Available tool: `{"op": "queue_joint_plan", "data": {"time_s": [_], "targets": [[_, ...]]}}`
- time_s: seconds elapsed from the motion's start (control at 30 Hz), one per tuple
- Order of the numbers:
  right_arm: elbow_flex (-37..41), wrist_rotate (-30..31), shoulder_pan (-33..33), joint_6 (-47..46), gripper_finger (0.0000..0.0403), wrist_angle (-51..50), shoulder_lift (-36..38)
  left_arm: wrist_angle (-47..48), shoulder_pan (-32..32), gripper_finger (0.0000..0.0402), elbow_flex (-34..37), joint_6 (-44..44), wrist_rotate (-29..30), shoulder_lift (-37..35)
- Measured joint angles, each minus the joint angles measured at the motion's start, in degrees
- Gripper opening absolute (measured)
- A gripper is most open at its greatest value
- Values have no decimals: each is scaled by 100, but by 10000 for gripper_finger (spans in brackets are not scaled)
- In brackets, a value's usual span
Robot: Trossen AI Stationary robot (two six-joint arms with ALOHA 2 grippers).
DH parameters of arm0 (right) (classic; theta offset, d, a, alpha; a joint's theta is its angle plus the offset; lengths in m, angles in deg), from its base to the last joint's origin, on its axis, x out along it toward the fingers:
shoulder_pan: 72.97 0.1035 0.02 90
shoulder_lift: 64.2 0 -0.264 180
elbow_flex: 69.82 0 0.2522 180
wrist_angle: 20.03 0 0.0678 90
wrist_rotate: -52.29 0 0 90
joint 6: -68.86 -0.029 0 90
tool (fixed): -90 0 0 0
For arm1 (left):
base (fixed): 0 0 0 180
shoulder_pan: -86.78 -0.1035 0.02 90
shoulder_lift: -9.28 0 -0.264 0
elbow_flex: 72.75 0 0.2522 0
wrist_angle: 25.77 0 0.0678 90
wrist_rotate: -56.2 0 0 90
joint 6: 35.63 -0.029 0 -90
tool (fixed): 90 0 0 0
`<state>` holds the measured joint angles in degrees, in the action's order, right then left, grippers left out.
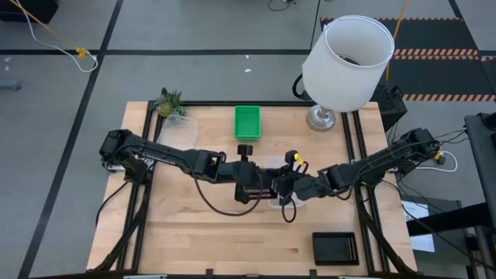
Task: Stack baskets by color
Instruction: Stack the left black bin on top of the right black bins
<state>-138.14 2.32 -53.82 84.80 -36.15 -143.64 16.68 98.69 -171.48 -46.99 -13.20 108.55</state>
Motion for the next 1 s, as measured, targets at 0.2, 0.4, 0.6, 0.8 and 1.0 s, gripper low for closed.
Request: {"op": "queue_joint_plan", "data": {"time_s": [0.2,0.4,0.6,0.8,1.0], "targets": [[0,-384,39,-273,9,-236,124,-437,212,118,0,63,-24,0],[0,-955,39,-924,7,-783,489,-1369,667,226,0,-399,786,-131],[8,-1630,73,-1741,8,-1868,963,-1676,1146,272,-2,-502,1184,-546],[9,-2749,439,-2735,7,-2713,1649,-1337,1363,263,-2,-291,1298,-871],[-174,-3497,740,-3635,7,-3399,2355,-1161,1341,239,-2,-151,1355,-911]]}}
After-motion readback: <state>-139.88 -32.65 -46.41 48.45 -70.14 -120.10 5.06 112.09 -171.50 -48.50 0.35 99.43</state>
